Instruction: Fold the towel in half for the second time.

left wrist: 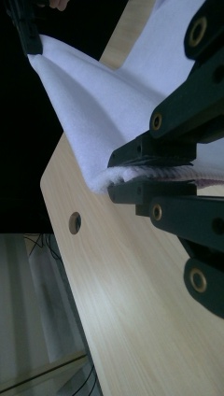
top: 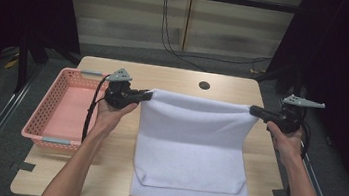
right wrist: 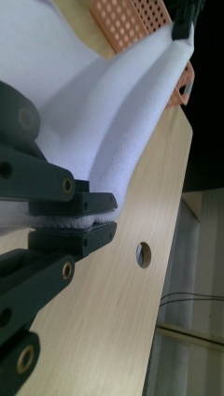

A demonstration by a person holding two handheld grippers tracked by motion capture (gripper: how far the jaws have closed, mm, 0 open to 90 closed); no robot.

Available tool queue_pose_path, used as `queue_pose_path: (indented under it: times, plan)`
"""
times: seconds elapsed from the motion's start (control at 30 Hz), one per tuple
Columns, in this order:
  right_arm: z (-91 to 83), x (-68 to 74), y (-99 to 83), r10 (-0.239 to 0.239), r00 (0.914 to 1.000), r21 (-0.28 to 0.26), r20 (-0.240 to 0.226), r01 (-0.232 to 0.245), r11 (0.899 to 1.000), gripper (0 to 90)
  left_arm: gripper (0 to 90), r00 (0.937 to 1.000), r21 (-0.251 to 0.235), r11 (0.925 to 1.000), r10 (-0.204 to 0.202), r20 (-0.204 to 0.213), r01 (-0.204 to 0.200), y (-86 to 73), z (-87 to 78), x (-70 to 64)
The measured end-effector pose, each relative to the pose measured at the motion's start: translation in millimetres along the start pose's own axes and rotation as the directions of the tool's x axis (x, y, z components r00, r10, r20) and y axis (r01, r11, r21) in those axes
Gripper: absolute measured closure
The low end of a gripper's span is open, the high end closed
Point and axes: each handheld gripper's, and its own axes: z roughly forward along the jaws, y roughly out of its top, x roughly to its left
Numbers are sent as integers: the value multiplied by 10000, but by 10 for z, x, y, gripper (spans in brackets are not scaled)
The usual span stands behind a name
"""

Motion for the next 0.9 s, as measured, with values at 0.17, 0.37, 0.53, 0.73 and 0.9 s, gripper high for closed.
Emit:
queue_pose_path:
  times: [0.17, 0.37, 0.53, 0.73, 0.9]
  plan:
    - [-245, 234, -195, -196, 9984, 287, -532, 211, 9994, 847, 833, 9988, 109, 9995, 282, 392, -286, -163, -238, -233]
    - [-434, 471, -438, -540, 9964, 680, -648, 584, 9960, 845, 833, 9983, 403, 9988, 267, 522, -288, -312, -303, -452]
    - [-612, 624, -649, -674, 9952, 925, -712, 738, 9930, 843, 832, 9969, 927, 9957, 23, 789, -96, -561, -409, -587]
    - [-683, 816, -1037, -783, 9926, 1776, -933, 940, 9796, 834, 826, 9941, 1954, 9807, -301, 1041, 92, -968, -411, -744]
    - [-703, 908, -1325, -700, 9917, 2560, -1082, 958, 9619, 821, 823, 9892, 2490, 9683, -176, 1453, -193, -1145, -487, -873]
